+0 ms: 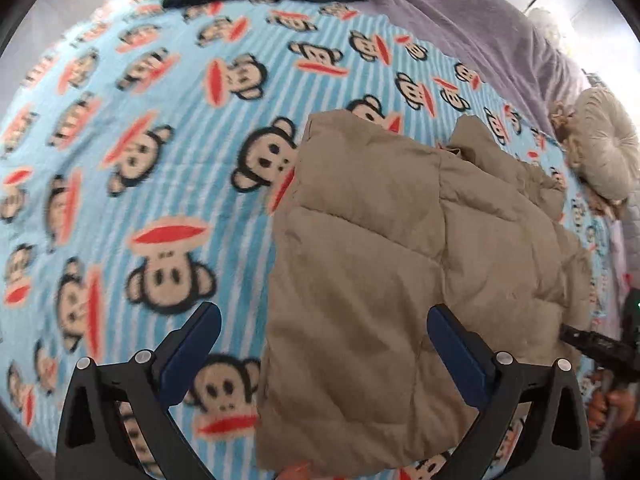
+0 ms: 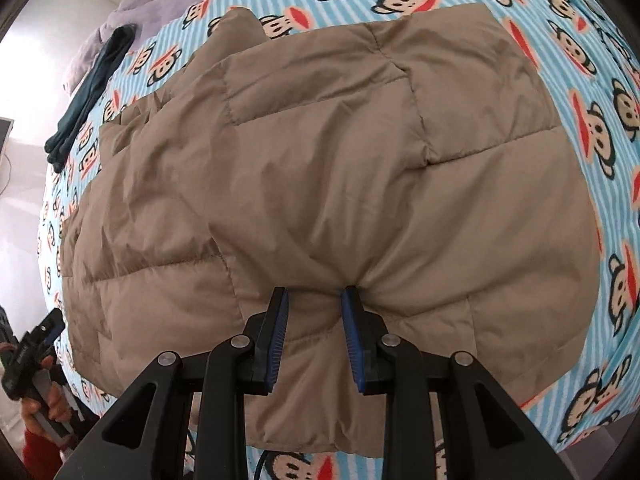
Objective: Fold large clothes
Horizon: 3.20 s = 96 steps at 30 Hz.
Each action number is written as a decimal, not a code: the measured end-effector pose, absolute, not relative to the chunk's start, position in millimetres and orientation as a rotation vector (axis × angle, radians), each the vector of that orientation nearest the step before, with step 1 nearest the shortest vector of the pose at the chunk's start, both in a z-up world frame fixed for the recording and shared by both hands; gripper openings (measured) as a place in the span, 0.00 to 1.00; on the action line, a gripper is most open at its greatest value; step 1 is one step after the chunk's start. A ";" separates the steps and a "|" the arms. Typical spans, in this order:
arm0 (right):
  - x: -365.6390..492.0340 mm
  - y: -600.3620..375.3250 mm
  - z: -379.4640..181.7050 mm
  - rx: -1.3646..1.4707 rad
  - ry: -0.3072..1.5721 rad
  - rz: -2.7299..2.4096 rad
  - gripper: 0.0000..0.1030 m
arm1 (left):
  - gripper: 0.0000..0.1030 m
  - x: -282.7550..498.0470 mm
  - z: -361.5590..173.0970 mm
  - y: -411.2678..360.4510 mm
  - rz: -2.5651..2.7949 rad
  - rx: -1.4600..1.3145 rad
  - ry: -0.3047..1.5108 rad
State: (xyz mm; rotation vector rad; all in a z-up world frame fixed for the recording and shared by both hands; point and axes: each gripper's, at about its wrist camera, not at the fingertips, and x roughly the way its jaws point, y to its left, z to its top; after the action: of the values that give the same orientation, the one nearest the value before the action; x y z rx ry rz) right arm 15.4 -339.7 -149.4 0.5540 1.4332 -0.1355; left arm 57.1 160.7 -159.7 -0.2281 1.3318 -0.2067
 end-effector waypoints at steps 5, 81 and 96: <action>17.8 -334.2 -148.6 0.510 1.434 -0.159 0.30 | 1.00 84.4 -207.3 160.8 -0.369 -0.275 1.446; -112.5 -476.8 -91.0 1.104 1.162 0.365 1.00 | 0.82 44.7 -144.7 -309.4 -0.861 -0.221 1.706; -102.5 -477.0 -159.7 0.890 1.352 -0.026 0.20 | 0.82 73.3 -75.3 -197.2 -0.528 -0.038 1.280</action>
State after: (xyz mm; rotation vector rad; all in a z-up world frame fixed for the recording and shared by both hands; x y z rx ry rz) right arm -102.5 -477.0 -159.7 0.8896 1.3523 -0.0261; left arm 73.3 -197.2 -75.3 -0.0384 1.2796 -0.5282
